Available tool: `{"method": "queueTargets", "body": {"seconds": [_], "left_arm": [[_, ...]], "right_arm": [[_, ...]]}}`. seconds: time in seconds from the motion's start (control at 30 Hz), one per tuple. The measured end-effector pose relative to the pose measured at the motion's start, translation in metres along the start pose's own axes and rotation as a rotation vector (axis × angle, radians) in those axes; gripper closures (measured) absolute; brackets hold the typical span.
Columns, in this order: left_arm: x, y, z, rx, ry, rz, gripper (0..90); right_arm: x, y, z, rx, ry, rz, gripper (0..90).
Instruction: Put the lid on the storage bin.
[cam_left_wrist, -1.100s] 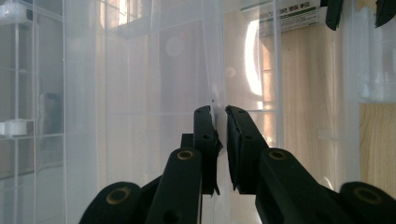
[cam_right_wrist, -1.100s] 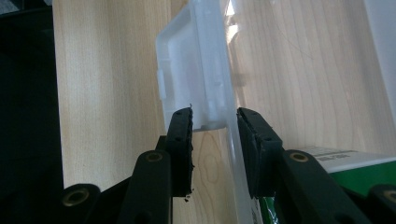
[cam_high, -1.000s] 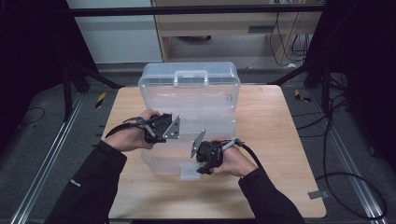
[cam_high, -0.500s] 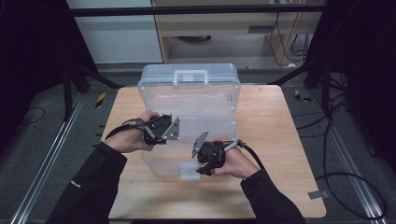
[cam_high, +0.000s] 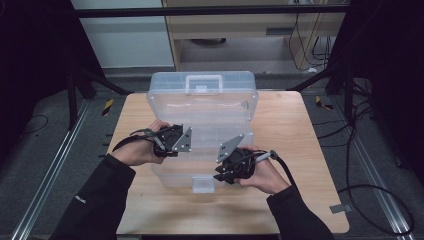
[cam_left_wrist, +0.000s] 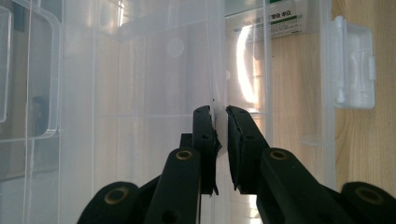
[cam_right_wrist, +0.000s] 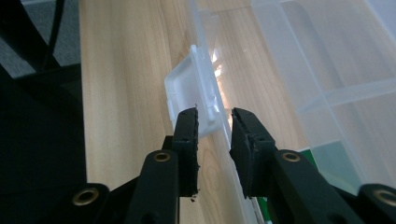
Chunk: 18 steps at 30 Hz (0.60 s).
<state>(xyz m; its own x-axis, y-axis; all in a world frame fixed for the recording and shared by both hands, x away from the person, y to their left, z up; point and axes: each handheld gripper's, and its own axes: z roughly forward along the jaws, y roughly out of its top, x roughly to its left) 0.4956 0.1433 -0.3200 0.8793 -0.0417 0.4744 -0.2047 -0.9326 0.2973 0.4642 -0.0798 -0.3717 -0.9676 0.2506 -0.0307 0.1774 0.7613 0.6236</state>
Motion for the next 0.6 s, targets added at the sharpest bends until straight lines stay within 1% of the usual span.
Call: {"method": "queueTargets", "body": {"seconds": [0.03, 0.07, 0.1, 0.13, 0.17, 0.2, 0.23, 0.27, 0.3, 0.33, 0.37, 0.43, 0.53, 0.57, 0.6], "left_arm": [[0.0, 0.0, 0.0, -0.001, 0.0, -0.001, 81.5], [-0.001, 0.0, 0.0, -0.002, 0.001, -0.002, 81.5], [-0.001, 0.0, 0.0, -0.003, 0.002, -0.001, 81.4], [0.0, 0.0, 0.0, -0.003, 0.003, -0.003, 81.4], [0.0, -0.001, 0.0, -0.004, 0.002, -0.004, 81.3], [0.0, -0.001, 0.0, -0.004, 0.002, -0.005, 81.2], [0.0, 0.0, 0.0, -0.004, 0.001, -0.005, 81.2], [0.0, 0.0, 0.0, -0.004, 0.002, -0.006, 81.2], [0.0, 0.0, 0.0, -0.003, 0.003, -0.005, 81.2], [0.0, 0.0, 0.0, -0.002, 0.003, -0.006, 81.2], [0.0, 0.0, 0.0, -0.001, 0.003, -0.005, 81.2], [0.0, 0.0, 0.0, 0.002, 0.004, -0.006, 81.1], [0.0, 0.001, 0.0, 0.009, 0.002, -0.006, 81.1], [0.0, 0.001, 0.0, 0.009, 0.002, -0.007, 81.1], [0.0, 0.001, 0.0, 0.009, 0.001, -0.008, 81.0]], "right_arm": [[0.0, -0.001, -0.003, -0.02, -0.002, 0.011, 74.7], [0.0, -0.003, -0.006, -0.027, -0.002, 0.023, 77.0], [0.0, -0.004, -0.009, -0.051, -0.009, 0.036, 78.0], [-0.001, -0.006, -0.012, -0.065, -0.006, 0.049, 80.2], [-0.001, -0.008, -0.015, -0.084, -0.019, 0.062, 81.7], [-0.003, -0.011, -0.018, -0.099, -0.021, 0.067, 83.1], [-0.003, -0.013, -0.021, -0.124, -0.031, 0.081, 84.5], [-0.005, -0.015, -0.024, -0.14, -0.025, 0.095, 85.6], [-0.005, -0.016, -0.028, -0.162, -0.035, 0.104, 87.5], [-0.006, -0.018, -0.031, -0.183, -0.03, 0.119, 88.0], [-0.007, -0.019, -0.035, -0.203, -0.036, 0.124, 89.9], [-0.008, -0.022, -0.041, -0.232, -0.04, 0.146, 90.0], [-0.01, -0.026, -0.049, -0.262, -0.086, 0.17, 90.0], [-0.011, -0.027, -0.052, -0.272, -0.086, 0.183, 90.0], [-0.012, -0.028, -0.054, -0.289, -0.102, 0.189, 90.0]]}}
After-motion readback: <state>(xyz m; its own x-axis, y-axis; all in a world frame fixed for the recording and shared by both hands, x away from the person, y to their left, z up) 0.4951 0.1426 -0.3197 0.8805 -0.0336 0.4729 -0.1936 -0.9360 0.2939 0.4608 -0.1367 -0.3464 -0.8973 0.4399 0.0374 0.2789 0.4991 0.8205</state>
